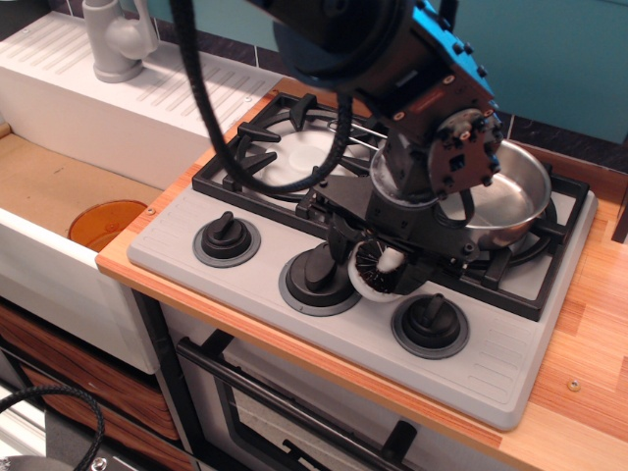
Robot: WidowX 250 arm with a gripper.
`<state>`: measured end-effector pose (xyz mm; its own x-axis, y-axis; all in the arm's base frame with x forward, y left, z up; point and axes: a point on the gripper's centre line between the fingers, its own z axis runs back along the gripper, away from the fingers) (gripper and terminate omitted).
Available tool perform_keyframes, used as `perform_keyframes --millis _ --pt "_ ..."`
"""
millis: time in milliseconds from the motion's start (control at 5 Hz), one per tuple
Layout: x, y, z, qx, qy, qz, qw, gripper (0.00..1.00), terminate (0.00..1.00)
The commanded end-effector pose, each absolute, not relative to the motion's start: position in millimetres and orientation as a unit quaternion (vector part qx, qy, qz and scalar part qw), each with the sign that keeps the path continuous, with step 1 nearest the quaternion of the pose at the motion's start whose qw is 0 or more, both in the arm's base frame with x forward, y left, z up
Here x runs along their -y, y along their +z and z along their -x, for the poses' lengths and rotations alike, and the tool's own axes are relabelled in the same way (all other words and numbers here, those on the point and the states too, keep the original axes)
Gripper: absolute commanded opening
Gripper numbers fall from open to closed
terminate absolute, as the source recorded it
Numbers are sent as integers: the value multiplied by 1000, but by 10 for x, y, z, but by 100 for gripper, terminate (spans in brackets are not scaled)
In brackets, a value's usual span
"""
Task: Put pot or pan on stove and put mushroom in pot or pan
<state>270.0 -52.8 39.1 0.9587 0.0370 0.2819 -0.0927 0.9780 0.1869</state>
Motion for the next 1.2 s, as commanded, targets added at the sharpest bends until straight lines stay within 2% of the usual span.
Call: perform_keyframes --millis 0,400,800,1000 --pt "546 490 -2838 152 36 -82 984 0 0" --pt "568 586 -2826 145 37 -83 985 0 0" --pt "555 802 -2756 124 38 -82 988 0 0" --pt "560 786 -2793 134 46 -86 986 0 0"
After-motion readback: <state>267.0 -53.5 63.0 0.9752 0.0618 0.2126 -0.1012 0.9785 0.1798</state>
